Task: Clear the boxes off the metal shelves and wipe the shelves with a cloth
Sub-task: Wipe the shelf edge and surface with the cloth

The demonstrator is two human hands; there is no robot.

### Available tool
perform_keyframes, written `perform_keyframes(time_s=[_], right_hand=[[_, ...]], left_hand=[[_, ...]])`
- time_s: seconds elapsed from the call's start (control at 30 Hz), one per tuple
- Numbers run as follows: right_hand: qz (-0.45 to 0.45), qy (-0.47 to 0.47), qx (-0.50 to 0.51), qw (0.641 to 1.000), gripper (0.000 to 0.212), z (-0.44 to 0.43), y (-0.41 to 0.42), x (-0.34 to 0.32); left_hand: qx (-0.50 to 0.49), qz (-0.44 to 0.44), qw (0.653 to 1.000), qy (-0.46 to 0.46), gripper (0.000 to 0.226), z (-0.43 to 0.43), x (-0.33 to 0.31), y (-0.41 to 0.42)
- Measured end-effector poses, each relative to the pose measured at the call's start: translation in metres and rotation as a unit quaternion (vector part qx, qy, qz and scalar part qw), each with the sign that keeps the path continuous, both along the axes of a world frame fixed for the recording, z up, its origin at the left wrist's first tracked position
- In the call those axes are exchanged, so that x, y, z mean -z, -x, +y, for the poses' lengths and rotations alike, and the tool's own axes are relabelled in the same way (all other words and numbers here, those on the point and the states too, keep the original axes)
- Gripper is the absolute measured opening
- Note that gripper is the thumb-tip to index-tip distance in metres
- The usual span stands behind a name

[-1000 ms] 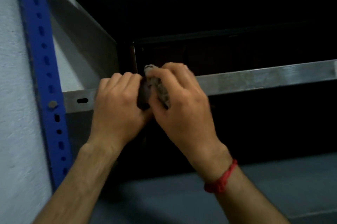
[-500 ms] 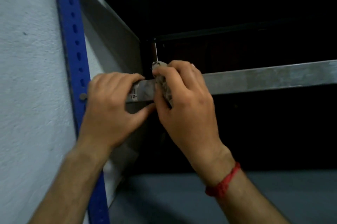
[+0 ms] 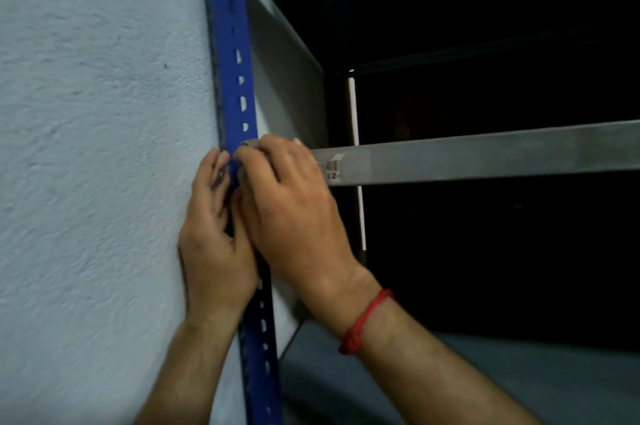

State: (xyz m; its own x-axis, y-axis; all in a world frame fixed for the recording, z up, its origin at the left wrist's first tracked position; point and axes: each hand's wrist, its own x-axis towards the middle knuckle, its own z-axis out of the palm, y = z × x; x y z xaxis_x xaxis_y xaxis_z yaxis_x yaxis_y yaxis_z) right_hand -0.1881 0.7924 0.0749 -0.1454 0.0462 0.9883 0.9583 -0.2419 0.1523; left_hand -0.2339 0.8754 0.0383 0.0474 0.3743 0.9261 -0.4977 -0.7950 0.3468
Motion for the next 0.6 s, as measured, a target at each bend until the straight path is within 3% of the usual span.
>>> perform_keyframes(time_s=[0.2,0.37,0.47,0.6], right_hand=[[-0.065,0.013,-0.016,0.998,0.029,0.003,-0.003,-0.023],[-0.091,0.059,0.030,0.994,0.017,0.020,-0.008,-0.036],[-0.100,0.061,0.029,0.993,0.016,0.018,-0.009,-0.036],[-0.118,0.058,0.042,0.990,0.015,0.018,-0.008,-0.036]], left_hand=[[-0.064,-0.016,0.994,0.090,0.045,-0.021,0.011,0.001],[-0.003,0.025,0.978,0.206,0.060,-0.036,0.071,0.011],[-0.105,0.123,0.955,0.249,0.072,-0.045,0.136,0.015],[-0.016,0.306,0.905,0.293,0.071,-0.047,0.176,0.021]])
